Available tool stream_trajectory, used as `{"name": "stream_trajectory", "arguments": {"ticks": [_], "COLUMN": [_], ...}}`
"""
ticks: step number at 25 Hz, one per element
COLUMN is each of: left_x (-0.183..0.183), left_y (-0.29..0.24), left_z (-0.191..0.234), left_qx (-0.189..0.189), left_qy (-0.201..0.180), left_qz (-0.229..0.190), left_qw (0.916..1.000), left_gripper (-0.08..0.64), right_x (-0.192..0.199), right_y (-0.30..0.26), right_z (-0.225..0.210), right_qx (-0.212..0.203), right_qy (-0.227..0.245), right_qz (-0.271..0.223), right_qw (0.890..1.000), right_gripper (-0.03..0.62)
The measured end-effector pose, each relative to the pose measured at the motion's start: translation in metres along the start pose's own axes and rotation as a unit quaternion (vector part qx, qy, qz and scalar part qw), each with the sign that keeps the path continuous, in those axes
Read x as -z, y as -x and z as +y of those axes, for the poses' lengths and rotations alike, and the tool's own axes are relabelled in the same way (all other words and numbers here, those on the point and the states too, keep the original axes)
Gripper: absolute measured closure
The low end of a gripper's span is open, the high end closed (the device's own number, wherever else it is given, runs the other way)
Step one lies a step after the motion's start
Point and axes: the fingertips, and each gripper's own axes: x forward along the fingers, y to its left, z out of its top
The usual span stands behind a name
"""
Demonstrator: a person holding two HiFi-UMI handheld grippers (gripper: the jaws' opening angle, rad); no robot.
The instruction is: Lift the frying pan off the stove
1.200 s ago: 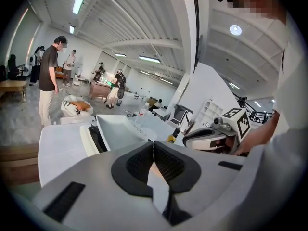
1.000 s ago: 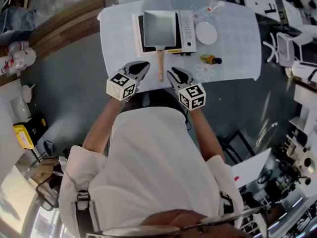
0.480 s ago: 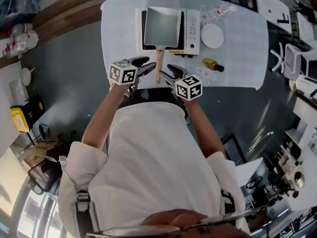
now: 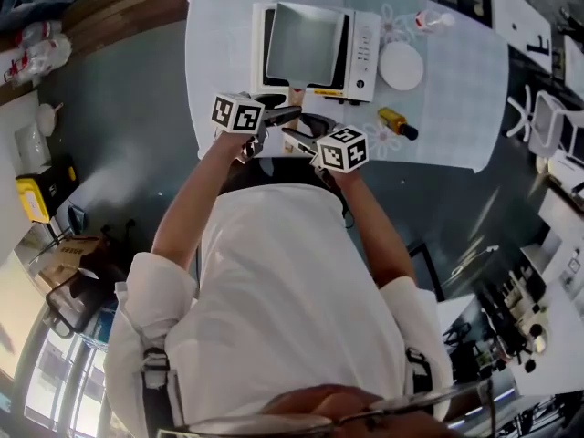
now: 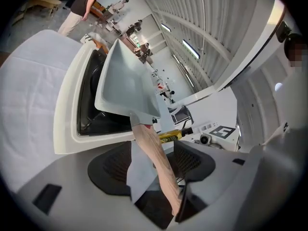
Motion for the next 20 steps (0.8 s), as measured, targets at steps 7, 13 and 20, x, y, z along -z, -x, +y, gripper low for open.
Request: {"name": "stream_trajectory", "arguments": {"ticks": [7,13,20], "left_x": [0.003,0.008,0.006], "left_y": [-0.027,-0.04,-0.039], "left_z": [0.003,-0.002,-0.006], "left_qx": [0.03,0.067,0.101], "left_qy": [0.032,0.035,0.054], "left_qz": [0.031,0.047,0.024], "left_qw": [0.9986,0.996,0.9931], "left_gripper": [0.265,0.31,0.368], "right_x": [0.006,0.011,0.01], "right_y": [-0.016,-0.024,-0.026], "right_z": [0.007,0.015,0.015], "right_qx": [-0.062,-0.094,-0.097], "right_qy": [-0.017,-0.02,-0.016], "right_qz": [0.028,0.042,0.036], "right_qw": [0.998,0.995,0.995], "right_gripper": [0.321,0.383,0.393]}}
